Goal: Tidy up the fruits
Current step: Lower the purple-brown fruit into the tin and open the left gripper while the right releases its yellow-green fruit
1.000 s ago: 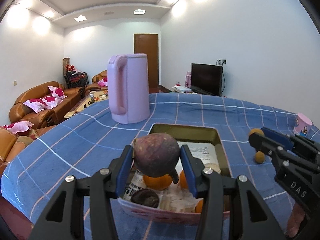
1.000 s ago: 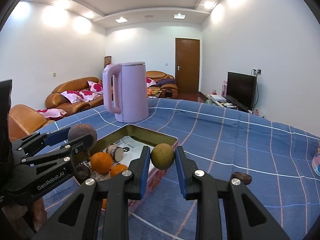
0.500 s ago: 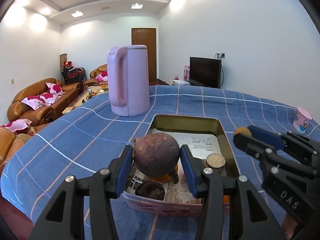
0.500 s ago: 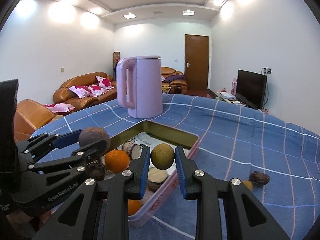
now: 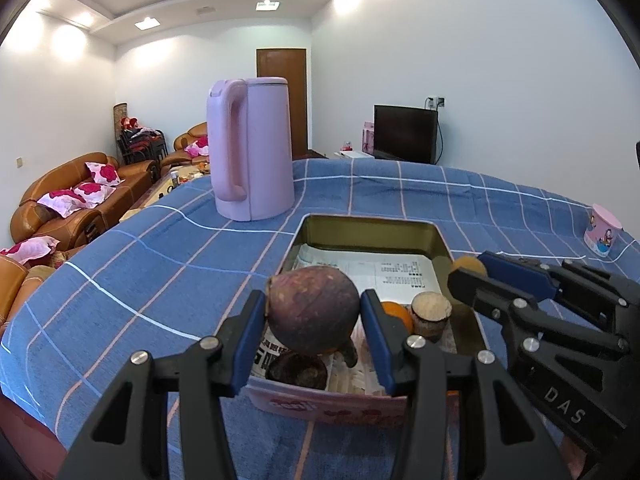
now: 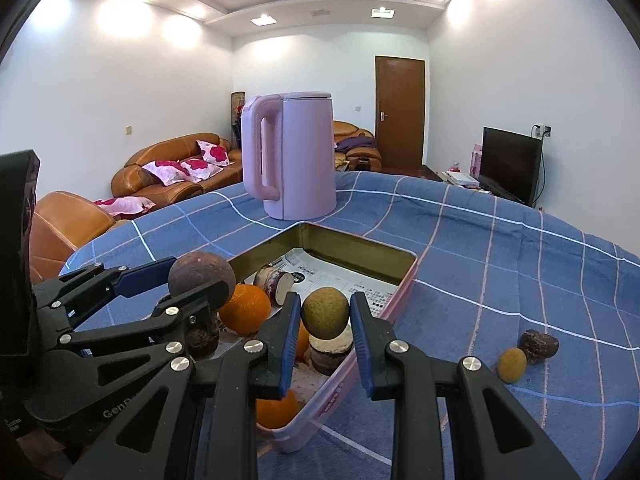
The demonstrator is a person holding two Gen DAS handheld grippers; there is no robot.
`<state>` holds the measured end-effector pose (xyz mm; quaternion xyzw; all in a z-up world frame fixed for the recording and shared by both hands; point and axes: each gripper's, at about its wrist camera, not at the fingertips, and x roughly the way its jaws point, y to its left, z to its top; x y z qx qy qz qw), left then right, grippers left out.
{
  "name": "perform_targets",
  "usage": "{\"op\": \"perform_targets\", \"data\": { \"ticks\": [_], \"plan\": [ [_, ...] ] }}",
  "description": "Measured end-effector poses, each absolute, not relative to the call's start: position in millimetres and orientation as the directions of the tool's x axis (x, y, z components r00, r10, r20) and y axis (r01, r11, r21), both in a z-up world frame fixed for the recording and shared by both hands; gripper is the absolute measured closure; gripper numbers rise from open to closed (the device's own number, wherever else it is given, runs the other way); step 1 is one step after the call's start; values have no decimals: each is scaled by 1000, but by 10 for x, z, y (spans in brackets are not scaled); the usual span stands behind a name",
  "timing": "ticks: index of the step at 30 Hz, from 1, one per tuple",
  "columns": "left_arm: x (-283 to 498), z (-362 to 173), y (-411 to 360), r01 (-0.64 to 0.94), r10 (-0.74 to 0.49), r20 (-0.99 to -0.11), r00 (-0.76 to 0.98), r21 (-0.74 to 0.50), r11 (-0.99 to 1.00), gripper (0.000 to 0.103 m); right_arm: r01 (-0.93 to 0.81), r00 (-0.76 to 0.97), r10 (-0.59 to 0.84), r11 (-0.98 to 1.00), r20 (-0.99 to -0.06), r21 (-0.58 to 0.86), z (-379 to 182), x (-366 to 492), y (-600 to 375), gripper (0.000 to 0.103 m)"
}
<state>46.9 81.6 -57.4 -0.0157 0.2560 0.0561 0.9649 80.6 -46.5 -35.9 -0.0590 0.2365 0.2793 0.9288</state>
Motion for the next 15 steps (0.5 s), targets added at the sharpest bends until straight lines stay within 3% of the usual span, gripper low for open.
{"op": "perform_targets", "data": {
  "ticks": [15],
  "plan": [
    [558,-639,794,-97,87,-521,849,9,995,53,-565,700,503,824,-507,38,-403,851,-425,76]
  ]
}}
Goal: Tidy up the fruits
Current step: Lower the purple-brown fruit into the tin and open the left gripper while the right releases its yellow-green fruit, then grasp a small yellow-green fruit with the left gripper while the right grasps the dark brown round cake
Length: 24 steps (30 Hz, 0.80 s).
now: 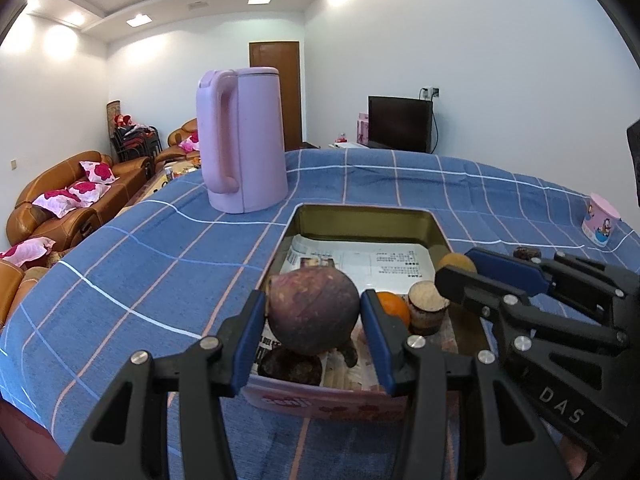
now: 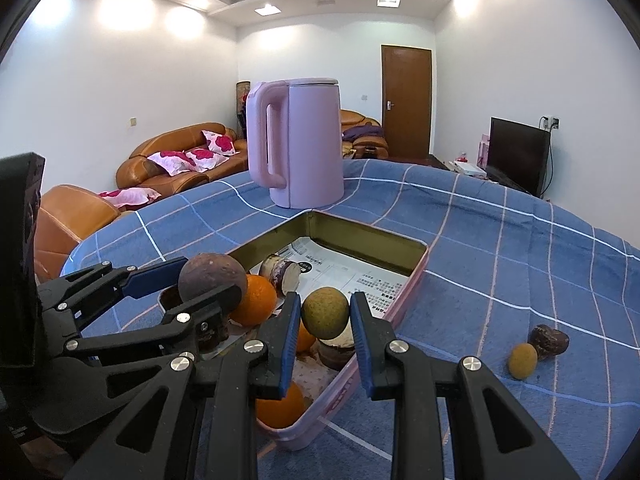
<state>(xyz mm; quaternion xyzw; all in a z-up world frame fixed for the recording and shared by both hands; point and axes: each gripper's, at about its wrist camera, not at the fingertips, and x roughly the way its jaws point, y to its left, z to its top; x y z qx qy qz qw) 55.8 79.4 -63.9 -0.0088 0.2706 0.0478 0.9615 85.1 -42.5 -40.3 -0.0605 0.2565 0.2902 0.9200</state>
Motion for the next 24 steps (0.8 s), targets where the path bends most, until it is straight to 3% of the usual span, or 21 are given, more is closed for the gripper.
{"op": "perform_targets", "data": {
  "ticks": [6,11,13,16,18,24],
  "plan": [
    [558,-647,793,-99,91,-523,847,14,995,51,-583,640,522,808,-563,86,-473,953,-418,75],
    [525,-640,825,-105,91,-517,851,3,995,43,-581,644,525,809,-556,90,-469,932,-436,74],
    [485,-621,865,-105,85,-507,858,-11,994,40,-575,650,526,812,-549,98,-462,923,-467,67],
    [378,-537,976,-131,102,-465,879,-31,991,21,-559,665,531,820,-526,122,-440,906,-559,47],
    [325,-471,1065,-161,127,-438,890,-41,986,14,-544,680,519,831,-519,119,-429,900,-608,46],
    [290,-337,1370,-241,184,-411,893,-91,966,13,-493,718,475,863,-509,110,-400,902,-808,45]
  ]
}}
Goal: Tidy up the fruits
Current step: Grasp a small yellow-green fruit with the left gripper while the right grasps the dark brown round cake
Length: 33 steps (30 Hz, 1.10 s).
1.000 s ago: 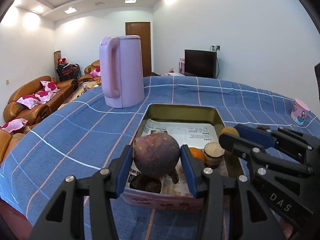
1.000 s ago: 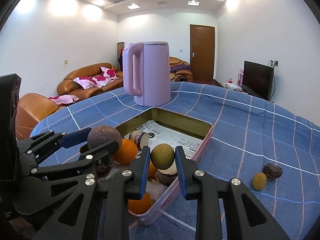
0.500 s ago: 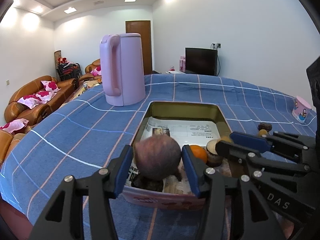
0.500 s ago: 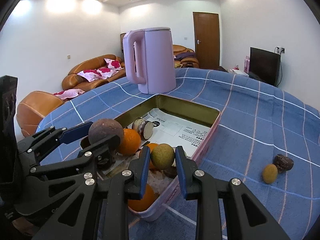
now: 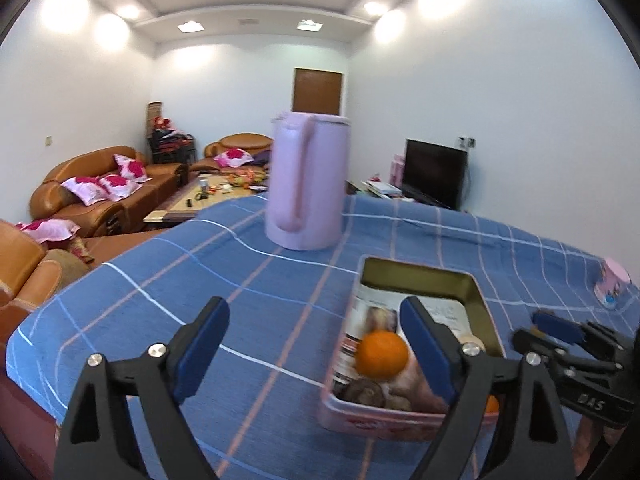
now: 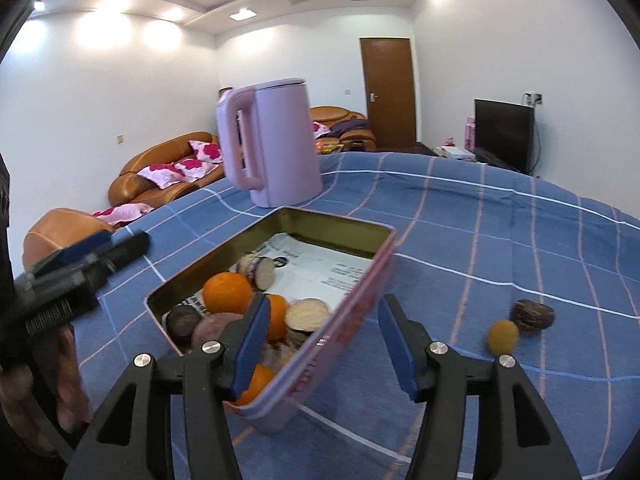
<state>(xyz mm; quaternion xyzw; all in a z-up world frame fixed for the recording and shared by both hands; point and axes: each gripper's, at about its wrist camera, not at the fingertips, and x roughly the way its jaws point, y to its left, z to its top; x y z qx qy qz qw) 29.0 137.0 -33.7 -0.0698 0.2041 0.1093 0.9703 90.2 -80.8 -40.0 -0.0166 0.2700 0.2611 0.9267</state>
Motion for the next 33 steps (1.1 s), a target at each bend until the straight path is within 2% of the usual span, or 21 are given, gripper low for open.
{"op": "perform_targets", "data": {
  "ticks": [8,18,21,25,33],
  "plan": [
    [390,-338,1281,-249,192,-436,879,-78,965,13,-436,760,410,897,-504,72,-301,885,-1222,44],
    [578,-201,577,-118,90,-440,893,-35,992,9,-277,821,258,960,-510,40,-245,1004,-1925,44],
    [630,-166,365,-75,56,-441,896,-26,997,9,-230,822,218,972,-526,44,-273,1095,-2101,44],
    [780,-176,84,-55,51,-436,899,3,998,3,-217,795,223,973,-564,80,-329,1268,-2178,44],
    [1195,-281,-92,-77,58,-517,854,-15,997,3,-200,734,238,971,-636,132,-496,1687,-2025,44]
  ]
}}
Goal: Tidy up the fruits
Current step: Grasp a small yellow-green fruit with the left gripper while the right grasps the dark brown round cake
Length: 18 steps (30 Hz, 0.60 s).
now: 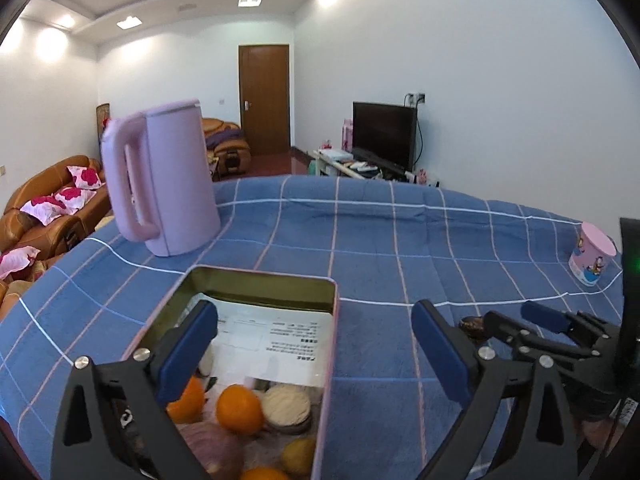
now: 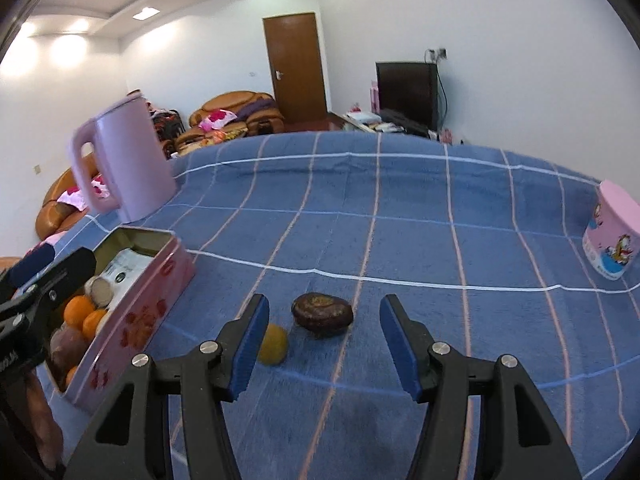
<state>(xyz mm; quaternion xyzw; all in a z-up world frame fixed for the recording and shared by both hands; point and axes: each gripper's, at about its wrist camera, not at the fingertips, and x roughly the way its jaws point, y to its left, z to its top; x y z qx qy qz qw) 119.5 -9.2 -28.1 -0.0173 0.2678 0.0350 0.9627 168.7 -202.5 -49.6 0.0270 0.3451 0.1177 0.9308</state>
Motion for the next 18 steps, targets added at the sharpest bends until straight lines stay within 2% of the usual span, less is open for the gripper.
{"op": "perform_targets", "data": {
  "ticks": [8,9,10,18],
  "plan": [
    [1243,-355,-243,-63,65,-526,848,23,998,3,-191,644,278,961,-712,202,-714,1998,-1994,44],
    [1250,-359,-252,-61,64,-528,847,24,998,3,-196,642,295,956,-708,220,-722,2008,-1999,45],
    [1256,-366,-266,-60,64,-531,845,26,998,3,-199,636,297,955,-712,221,-729,2017,-1997,57],
    [1238,-385,-511,-2,28,-539,842,49,999,3,-192,671,289,957,-683,216,-664,1866,-2144,59]
  ]
}}
